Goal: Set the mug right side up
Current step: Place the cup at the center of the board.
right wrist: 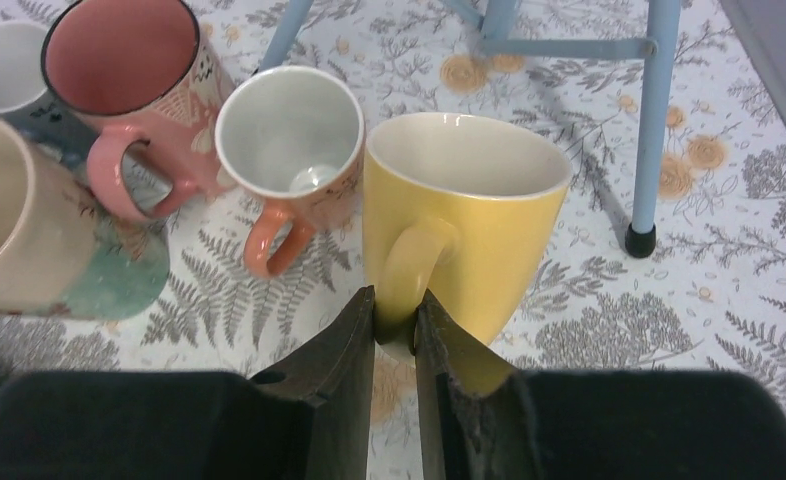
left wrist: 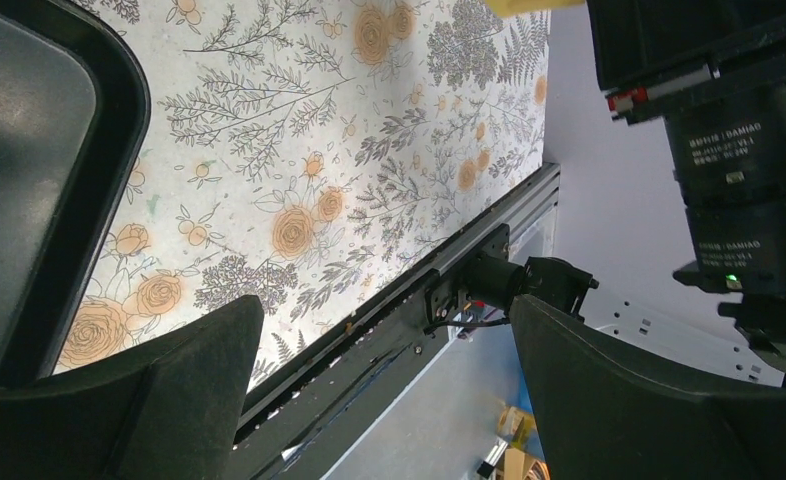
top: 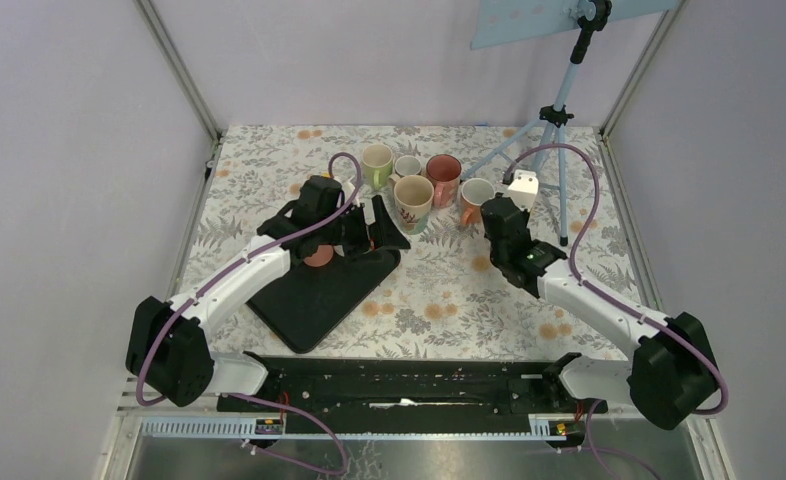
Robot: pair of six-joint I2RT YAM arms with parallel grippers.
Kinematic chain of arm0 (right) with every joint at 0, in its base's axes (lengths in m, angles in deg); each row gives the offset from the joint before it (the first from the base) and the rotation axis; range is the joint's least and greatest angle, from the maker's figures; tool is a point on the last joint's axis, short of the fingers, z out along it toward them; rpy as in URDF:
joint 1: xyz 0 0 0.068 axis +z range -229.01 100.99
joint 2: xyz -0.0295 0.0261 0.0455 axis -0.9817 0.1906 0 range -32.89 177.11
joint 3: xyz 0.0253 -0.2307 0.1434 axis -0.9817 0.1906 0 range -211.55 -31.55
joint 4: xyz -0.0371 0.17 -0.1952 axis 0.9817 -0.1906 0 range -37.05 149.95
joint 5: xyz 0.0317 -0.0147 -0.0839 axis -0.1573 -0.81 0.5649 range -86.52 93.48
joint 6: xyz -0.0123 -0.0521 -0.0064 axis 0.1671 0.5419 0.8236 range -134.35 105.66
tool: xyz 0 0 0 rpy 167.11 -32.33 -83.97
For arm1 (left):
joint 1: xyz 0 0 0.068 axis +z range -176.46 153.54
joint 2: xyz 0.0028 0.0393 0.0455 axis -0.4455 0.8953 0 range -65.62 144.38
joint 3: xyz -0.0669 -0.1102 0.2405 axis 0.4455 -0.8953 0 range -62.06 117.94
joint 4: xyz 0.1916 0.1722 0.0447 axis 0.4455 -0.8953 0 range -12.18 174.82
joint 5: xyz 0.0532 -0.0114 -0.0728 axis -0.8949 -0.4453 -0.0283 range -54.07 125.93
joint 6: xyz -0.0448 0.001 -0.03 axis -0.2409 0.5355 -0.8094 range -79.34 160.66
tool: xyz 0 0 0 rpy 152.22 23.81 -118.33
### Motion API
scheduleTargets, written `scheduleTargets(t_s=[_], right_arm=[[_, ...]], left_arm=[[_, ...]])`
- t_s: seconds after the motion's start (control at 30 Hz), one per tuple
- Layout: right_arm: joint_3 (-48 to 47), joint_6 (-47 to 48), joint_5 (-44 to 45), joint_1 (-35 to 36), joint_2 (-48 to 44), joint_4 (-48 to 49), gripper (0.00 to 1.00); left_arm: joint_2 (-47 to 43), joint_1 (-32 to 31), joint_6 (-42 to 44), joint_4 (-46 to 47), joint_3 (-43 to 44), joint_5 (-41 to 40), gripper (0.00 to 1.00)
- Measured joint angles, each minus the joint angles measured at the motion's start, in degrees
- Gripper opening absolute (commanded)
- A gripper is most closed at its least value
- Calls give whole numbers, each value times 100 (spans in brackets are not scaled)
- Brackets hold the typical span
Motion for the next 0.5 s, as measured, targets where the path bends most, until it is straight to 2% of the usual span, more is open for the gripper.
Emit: scheduleTargets(t_s=[0.5], right_arm=[[1025,1038,170,-660,575,2752,0]], left_arm=[[0,0,103,-192,0,109,99]])
